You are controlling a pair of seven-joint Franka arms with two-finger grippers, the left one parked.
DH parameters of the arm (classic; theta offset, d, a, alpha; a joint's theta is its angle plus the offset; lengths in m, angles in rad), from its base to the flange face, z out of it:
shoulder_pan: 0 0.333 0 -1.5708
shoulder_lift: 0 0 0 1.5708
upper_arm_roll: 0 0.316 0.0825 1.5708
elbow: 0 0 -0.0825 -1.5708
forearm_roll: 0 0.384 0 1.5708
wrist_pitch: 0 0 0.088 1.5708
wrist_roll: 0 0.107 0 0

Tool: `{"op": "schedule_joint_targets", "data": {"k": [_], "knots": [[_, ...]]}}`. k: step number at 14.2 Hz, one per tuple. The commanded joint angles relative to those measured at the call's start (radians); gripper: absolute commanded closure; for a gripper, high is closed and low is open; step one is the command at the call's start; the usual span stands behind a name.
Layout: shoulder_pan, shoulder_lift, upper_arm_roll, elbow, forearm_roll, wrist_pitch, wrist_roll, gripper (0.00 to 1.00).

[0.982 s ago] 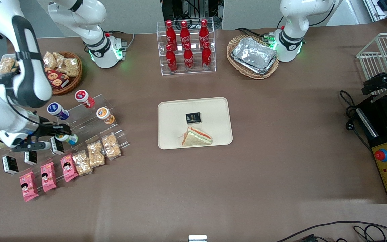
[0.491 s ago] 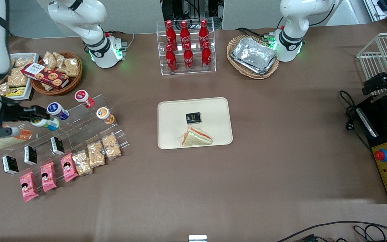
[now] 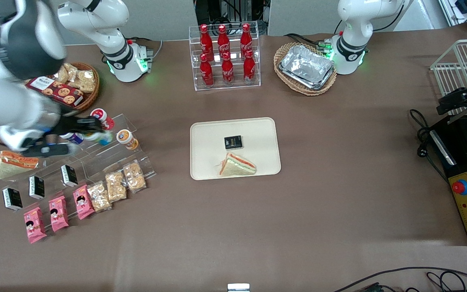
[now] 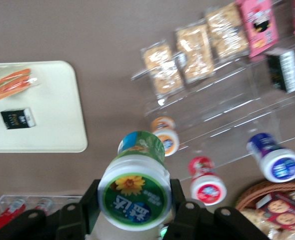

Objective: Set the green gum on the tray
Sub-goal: 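Carry the cup over the cream tray beside the black tissue pack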

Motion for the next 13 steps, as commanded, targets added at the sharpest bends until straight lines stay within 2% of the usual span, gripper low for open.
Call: {"op": "schedule_joint_targets", "data": {"k": [1, 7, 13], "knots": [[0.075, 0.005, -0.001, -0.063, 0.053, 0.066, 0.111, 0.72], [0.237, 0.025, 0.001, -0.265, 0.065, 0.348, 0.252, 0.72], [0.36, 0.15, -0.001, -0.27, 0.083, 0.503, 0.352, 0.72]]}}
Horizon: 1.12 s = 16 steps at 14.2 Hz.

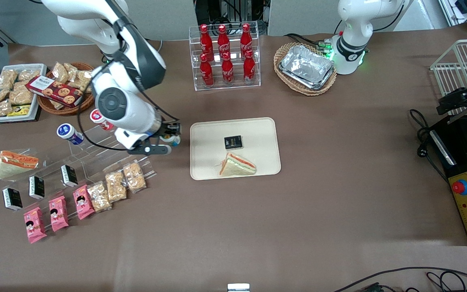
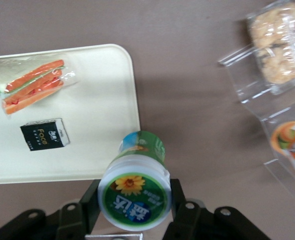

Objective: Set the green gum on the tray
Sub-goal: 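Carry the cup over the cream tray beside the black tissue pack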

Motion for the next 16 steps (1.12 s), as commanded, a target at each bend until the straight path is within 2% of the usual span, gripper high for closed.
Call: {"op": "schedule_joint_targets", "data": {"k": [1, 5, 11, 12, 13, 16], "knots": [[0.067, 0.08, -0.008, 0.0, 0.027, 0.102, 0.062, 0.72], [0.137, 0.149, -0.01, -0.06, 0.027, 0.265, 0.095, 0.71], [0.194, 0.21, -0.012, -0.095, 0.016, 0.397, 0.17, 0.7], [0.213, 0.218, -0.012, -0.095, 0.016, 0.406, 0.187, 0.66], [0.225, 0.232, -0.012, -0.095, 0.013, 0.418, 0.225, 0.49], [0.231, 0.249, -0.012, -0.095, 0.004, 0.446, 0.247, 0.47]]}}
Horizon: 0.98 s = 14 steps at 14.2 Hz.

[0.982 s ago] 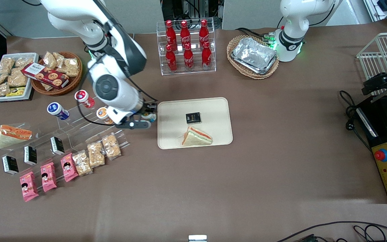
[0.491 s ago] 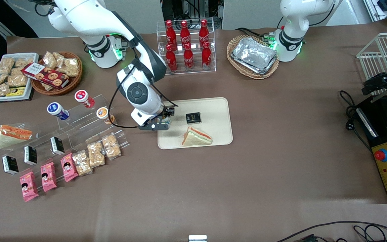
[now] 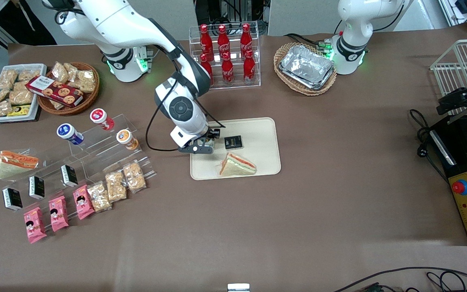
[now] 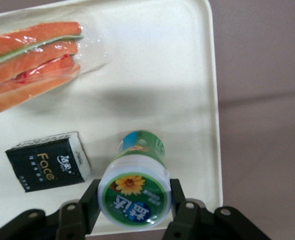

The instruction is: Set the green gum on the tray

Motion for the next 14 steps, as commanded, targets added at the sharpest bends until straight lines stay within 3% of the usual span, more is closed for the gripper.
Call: {"op": "schedule_joint_targets", "data": {"k": [1, 2, 7, 14], "knots": [[0.016, 0.012, -0.01, -0.004, 0.002, 0.034, 0.027, 0.32], [0.016, 0.012, -0.01, -0.003, 0.002, 0.034, 0.036, 0.01], [-0.006, -0.044, -0.019, 0.006, 0.002, -0.008, 0.023, 0.0], [-0.239, -0.247, -0.027, 0.162, 0.0, -0.388, -0.105, 0.0]]}}
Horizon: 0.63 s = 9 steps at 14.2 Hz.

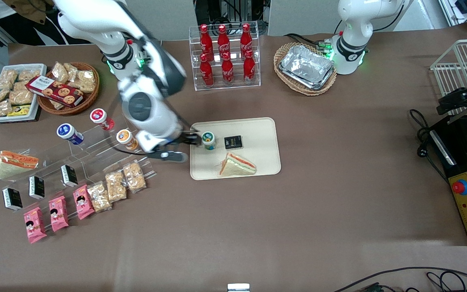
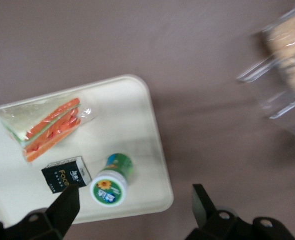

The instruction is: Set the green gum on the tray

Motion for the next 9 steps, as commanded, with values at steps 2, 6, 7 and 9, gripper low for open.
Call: {"op": "schedule_joint_targets", "data": {"k": [2, 6, 7, 9], "knots": [[-0.146, -0.081, 0.003, 0.159, -0.002, -0.248, -0.075, 0.0], [-0.308, -0.166, 0.004, 0.193, -0.028, -0.316, -0.247, 0.0], [-0.35, -0.184, 0.003, 0.193, -0.028, -0.346, -0.308, 0.0], [-0.417, -0.207, -0.006, 0.205, -0.026, -0.389, -0.432, 0.0]]}}
